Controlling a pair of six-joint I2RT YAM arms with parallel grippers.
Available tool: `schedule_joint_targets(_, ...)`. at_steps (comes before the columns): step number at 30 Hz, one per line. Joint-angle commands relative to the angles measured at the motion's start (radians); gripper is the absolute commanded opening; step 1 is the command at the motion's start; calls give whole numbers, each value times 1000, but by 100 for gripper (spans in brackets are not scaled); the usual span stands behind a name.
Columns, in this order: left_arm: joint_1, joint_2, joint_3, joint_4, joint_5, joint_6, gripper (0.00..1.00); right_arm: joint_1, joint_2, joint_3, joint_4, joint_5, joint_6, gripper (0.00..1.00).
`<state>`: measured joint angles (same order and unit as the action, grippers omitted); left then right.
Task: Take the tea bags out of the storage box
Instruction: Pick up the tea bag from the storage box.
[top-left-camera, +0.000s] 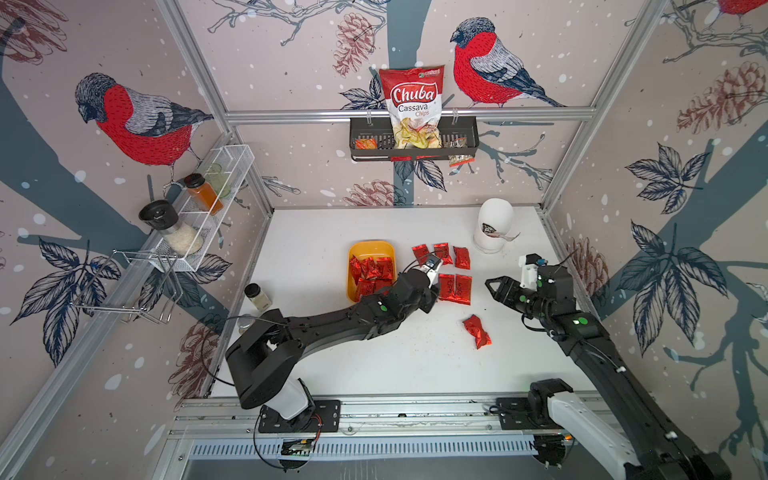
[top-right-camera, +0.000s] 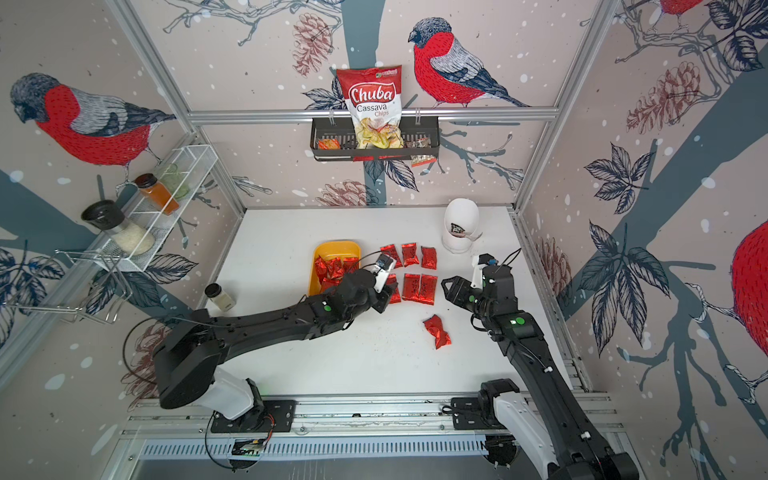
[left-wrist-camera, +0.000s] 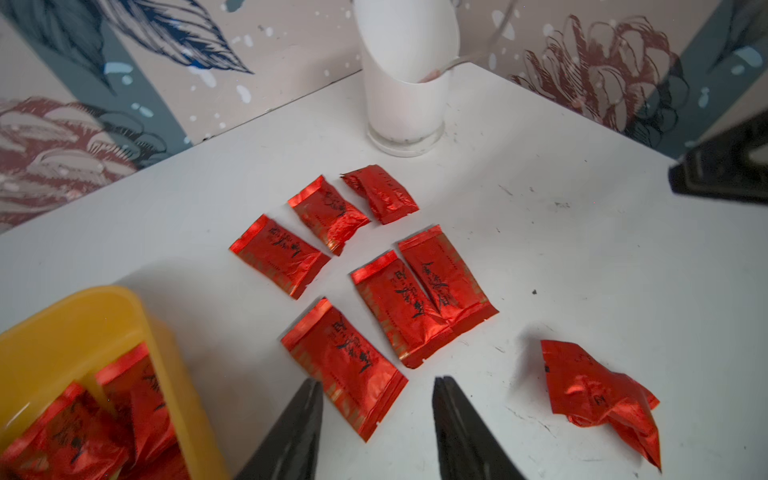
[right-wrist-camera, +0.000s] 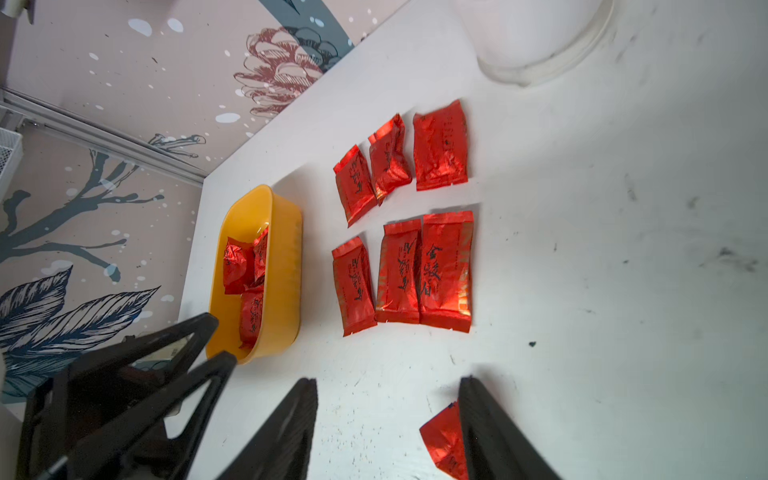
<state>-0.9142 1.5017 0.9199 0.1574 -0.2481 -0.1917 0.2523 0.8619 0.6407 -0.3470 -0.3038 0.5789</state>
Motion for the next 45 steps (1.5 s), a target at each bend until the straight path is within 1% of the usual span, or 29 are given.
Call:
schedule_joint_targets(1, 101, -79, -32, -130, -11, -259, 48, 107, 65, 21, 131, 49, 33, 60)
schedule_joint_targets(2, 142, -102, -43, -157, 15, -299, 48, 149, 97, 40, 145, 76, 34, 60)
schedule_joint_targets(3, 192, -125, -60, -174, 59, -332, 48, 204, 141, 68, 157, 106, 32, 61)
schedule_joint_targets(5, 281, -171, -91, -198, 144, -376, 49, 282, 232, 135, 174, 148, 21, 61)
schedule_joint_targets(8, 392, -241, -135, -235, 194, -425, 54, 387, 406, 280, 169, 199, -20, 61)
schedule_joint_targets(10, 466, -290, -173, -250, 217, -448, 54, 445, 544, 405, 135, 216, -57, 61)
schedule_joint_targets(15, 650, -370, -271, -250, 301, -478, 56, 526, 846, 719, 50, 229, -121, 62)
schedule_joint_targets(18, 730, -396, -320, -236, 355, -486, 58, 544, 1007, 891, -5, 235, -136, 63)
schedule_joint_targets(20, 750, -411, -342, -224, 366, -491, 59, 548, 1102, 996, -41, 241, -143, 64)
schedule_joint_targets(24, 755, -414, -362, -211, 371, -493, 61, 557, 1271, 1184, -126, 260, -158, 65)
schedule_joint_targets(30, 758, -391, -372, -181, 393, -486, 62, 564, 1428, 1347, -198, 245, -169, 63)
schedule_joint_targets(36, 762, -375, -371, -164, 413, -474, 62, 571, 1524, 1451, -235, 214, -164, 58)
schedule_joint_targets(45, 765, -362, -372, -156, 434, -462, 62, 576, 1595, 1491, -229, 170, -151, 52)
